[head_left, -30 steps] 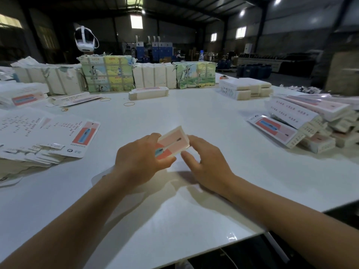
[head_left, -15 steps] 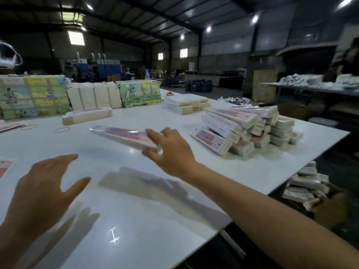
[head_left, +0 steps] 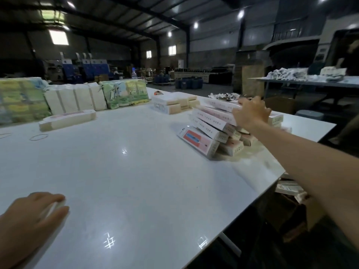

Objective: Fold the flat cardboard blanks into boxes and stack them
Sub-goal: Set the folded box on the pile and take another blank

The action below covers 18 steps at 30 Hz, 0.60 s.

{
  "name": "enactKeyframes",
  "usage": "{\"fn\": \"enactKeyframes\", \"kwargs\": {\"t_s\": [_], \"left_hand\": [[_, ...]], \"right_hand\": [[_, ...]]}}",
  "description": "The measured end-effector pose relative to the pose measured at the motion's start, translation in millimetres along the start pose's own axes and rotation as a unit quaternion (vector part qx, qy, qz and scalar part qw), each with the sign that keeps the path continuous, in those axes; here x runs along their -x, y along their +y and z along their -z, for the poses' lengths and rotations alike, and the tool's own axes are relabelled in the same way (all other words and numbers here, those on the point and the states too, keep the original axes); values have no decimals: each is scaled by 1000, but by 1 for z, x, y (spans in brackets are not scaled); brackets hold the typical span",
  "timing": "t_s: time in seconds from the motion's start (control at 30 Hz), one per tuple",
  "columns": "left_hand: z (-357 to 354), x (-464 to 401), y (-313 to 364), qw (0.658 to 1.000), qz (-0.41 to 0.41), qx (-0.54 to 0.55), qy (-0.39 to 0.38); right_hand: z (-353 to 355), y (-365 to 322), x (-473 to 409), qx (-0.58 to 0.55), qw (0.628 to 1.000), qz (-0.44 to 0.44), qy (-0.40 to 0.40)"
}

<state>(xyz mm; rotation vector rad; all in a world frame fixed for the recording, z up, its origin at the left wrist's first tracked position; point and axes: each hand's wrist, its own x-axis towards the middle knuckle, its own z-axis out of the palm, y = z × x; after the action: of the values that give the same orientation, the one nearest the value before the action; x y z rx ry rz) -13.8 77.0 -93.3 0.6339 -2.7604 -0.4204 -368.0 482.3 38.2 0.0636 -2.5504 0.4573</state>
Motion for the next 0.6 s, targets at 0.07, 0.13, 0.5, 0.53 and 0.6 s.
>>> {"fn": "enactKeyframes", "kwargs": {"t_s": [0.07, 0.13, 0.5, 0.53, 0.6], "left_hand": [[1, 1, 2, 999, 23, -7, -33], [2, 4, 4, 999, 40, -22, -19], [16, 25, 47, 997, 35, -27, 64], [18, 27, 46, 997, 41, -28, 63], [15, 25, 49, 997, 40, -29, 59]], "right_hand": [[2, -1, 2, 7, 1000, -14, -13], [10, -8, 4, -8, 1000, -5, -2], [18, -170, 174, -259, 857, 430, -116], [7, -181, 196, -251, 843, 448, -162], [-15, -190, 227, -219, 827, 457, -243]]}}
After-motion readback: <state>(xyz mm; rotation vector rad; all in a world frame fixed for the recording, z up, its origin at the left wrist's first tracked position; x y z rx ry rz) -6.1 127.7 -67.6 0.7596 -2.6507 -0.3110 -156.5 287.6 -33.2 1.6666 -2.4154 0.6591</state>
